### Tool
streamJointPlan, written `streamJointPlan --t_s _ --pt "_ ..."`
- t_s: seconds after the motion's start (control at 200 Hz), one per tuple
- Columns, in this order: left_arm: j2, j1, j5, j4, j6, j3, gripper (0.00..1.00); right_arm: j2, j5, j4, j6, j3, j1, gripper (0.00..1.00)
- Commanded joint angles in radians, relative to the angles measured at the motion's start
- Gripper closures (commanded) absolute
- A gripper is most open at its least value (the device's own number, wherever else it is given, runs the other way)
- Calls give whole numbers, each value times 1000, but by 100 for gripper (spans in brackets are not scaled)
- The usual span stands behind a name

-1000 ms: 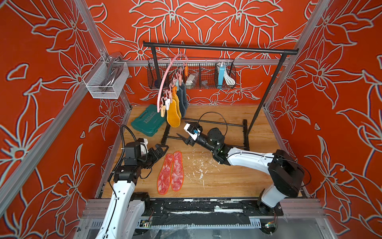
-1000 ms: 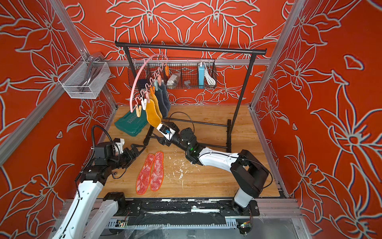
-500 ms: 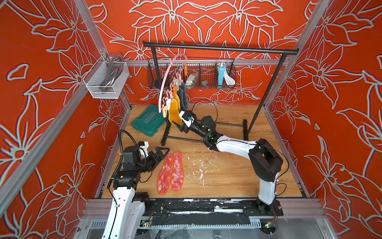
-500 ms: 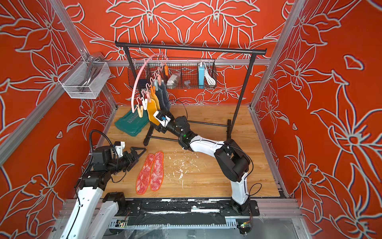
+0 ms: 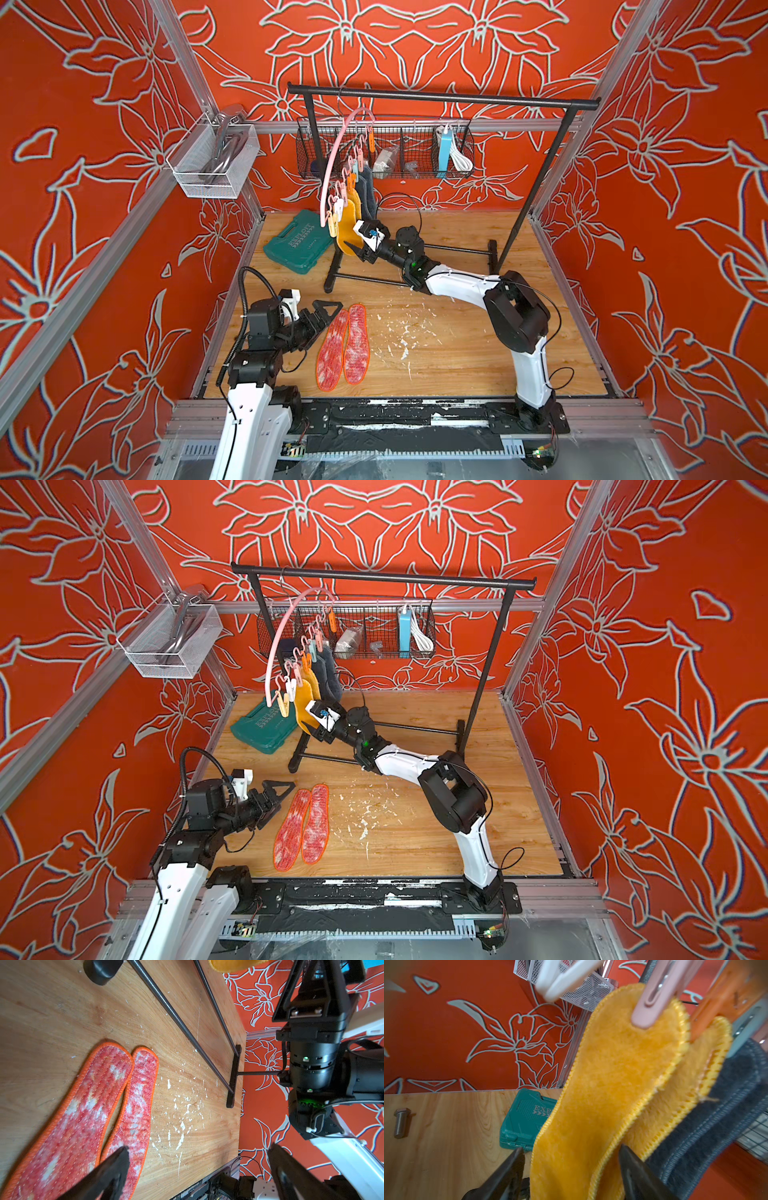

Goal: Take the shoe insoles off the hanger
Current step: Remove the insole from the hanger.

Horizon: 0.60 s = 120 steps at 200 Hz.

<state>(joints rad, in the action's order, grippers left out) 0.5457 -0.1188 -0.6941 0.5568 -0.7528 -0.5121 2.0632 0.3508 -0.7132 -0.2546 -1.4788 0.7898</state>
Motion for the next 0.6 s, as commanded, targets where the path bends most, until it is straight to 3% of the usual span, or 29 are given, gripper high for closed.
streamJointPlan --t_s 0.0,0.215,0.445,0.596 --pt "-13 -7 -18 8 1 -3 2 39 123 32 77 -69 -4 29" --pt "-29 -7 -19 28 7 -11 2 76 161 -2 215 -110 -4 43" --pt "-33 -7 -44 31 8 -23 2 103 150 -54 277 -98 -4 43" --pt "-52 -7 -44 30 -3 -12 2 111 67 -67 278 -69 -4 43"
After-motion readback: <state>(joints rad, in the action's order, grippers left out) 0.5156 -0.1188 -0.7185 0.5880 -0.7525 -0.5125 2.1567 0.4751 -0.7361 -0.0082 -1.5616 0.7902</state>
